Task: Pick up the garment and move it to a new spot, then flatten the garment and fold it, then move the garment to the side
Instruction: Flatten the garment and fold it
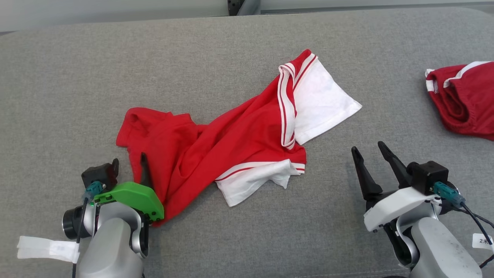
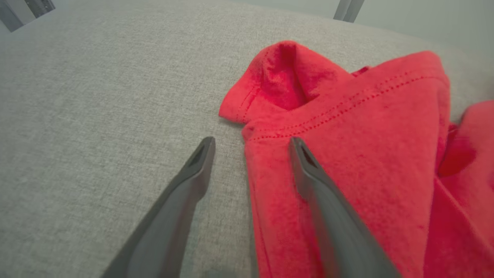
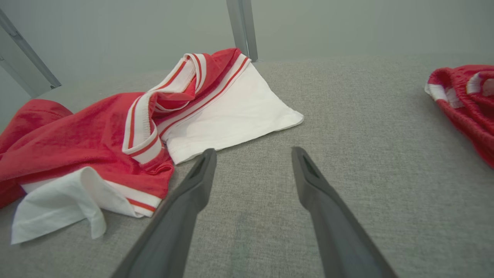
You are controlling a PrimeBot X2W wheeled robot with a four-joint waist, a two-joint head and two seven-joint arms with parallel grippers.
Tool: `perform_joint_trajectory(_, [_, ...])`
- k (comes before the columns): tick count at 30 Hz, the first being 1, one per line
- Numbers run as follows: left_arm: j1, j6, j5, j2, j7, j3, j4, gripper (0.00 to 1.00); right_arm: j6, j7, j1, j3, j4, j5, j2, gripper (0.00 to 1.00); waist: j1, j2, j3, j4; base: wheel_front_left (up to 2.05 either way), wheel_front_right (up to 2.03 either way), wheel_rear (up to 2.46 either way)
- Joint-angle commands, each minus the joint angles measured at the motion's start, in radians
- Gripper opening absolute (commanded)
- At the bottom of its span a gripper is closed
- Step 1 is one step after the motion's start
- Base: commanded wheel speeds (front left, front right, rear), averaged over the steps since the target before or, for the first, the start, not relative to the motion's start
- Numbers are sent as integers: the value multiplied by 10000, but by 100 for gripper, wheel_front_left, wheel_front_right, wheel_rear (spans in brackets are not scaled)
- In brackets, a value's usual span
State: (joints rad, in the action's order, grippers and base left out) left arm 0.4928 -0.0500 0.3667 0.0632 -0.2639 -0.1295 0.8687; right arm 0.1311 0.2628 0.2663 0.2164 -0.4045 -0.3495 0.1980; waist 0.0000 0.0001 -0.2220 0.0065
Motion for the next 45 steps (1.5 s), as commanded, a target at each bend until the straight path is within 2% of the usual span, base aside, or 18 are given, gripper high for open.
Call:
perform_joint_trajectory(1, [208, -1, -111, 68, 2, 26, 328, 100, -8, 22, 112, -27, 81, -57, 53, 100, 0, -1, -274, -238, 0, 0, 0])
perform_joint_trajectory(4, [319, 79, -160, 91, 4, 63, 654, 100, -8, 22, 131, -24, 112, -56, 52, 100, 0, -1, -322, -257, 0, 0, 0])
perform_joint_trajectory(5, [362, 160, -218, 68, 16, 29, 969, 50, -8, 22, 189, -8, 117, -32, 55, 100, 0, -1, -359, -258, 0, 0, 0])
perform_joint_trajectory(6, [368, 223, -242, 53, 24, 15, 1116, 37, -8, 22, 220, 1, 111, -25, 49, 100, 0, -1, -371, -255, 0, 0, 0])
perform_joint_trajectory(7, [406, 250, -270, 43, 25, 11, 1222, 0, -8, 22, 245, 10, 109, -13, 41, 100, 0, -1, -374, -247, 0, 0, 0])
perform_joint_trajectory(8, [429, 295, -307, 35, 25, 3, 1313, 0, -8, 22, 247, 21, 101, -1, 27, 100, 0, -1, -365, -237, 0, 0, 0])
perform_joint_trajectory(15, [158, 387, -414, 39, 4, 360, 392, 0, -8, 23, 7, -100, 21, -73, -46, 100, 0, -1, -80, 62, 0, 0, 0])
perform_joint_trajectory(18, [-309, 280, -472, 12, 4, 932, -909, 0, -8, 23, -142, -249, -31, -113, -92, 100, 0, -1, 148, 358, 0, 0, 0])
perform_joint_trajectory(19, [-1162, 267, -817, -54, 4, 1612, -2857, 0, -8, 23, -351, -361, -92, -182, -180, 100, 0, -1, 410, 878, 0, 0, 0])
perform_joint_trajectory(24, [-2219, 52, -773, -98, 2, 2371, -4496, 0, -8, 22, -405, -335, -137, -136, -362, 100, 0, -1, 551, 1345, 0, 0, 0])
perform_joint_trajectory(29, [-3372, -362, 26, -118, 4, 2382, -4339, 0, -9, 23, -346, -287, -180, -95, -432, 100, 0, -1, 554, 1443, 0, 0, 0])
perform_joint_trajectory(30, [-3474, -375, 214, -126, 2, 2227, -4054, 9, -9, 23, -348, -268, -186, -110, -411, 100, 0, -1, 545, 1425, 0, 0, 0])
perform_joint_trajectory(31, [-3493, -392, 347, -113, 0, 2084, -3841, 64, -9, 22, -347, -267, -196, -126, -376, 100, 0, -1, 530, 1396, 0, 0, 0])
perform_joint_trajectory(32, [-3500, -393, 433, -103, 2, 1968, -3665, 100, -9, 22, -345, -273, -209, -131, -345, 100, 0, -1, 512, 1363, 0, 0, 0])
perform_joint_trajectory(35, [-3301, -330, 594, -99, 2, 1703, -3500, 100, -9, 22, -308, -282, -203, -146, -298, 100, 0, -1, 419, 1225, 0, 0, 0])
perform_joint_trajectory(39, [-2545, -170, -105, -105, 2, 1538, -4047, 100, -9, 22, -211, -283, -144, -114, -253, 100, 0, -1, 247, 991, 0, 0, 0])
perform_joint_trajectory(41, [-2049, 45, -505, -108, 4, 1362, -4068, 100, -9, 22, -148, -242, -130, -122, -228, 100, 0, -1, 135, 835, 0, 0, 0])
perform_joint_trajectory(45, [-632, 629, -984, 82, 2, 867, -2947, 100, -9, 22, 38, -72, -108, -131, -285, 100, 0, -1, -123, 367, 0, 0, 0])
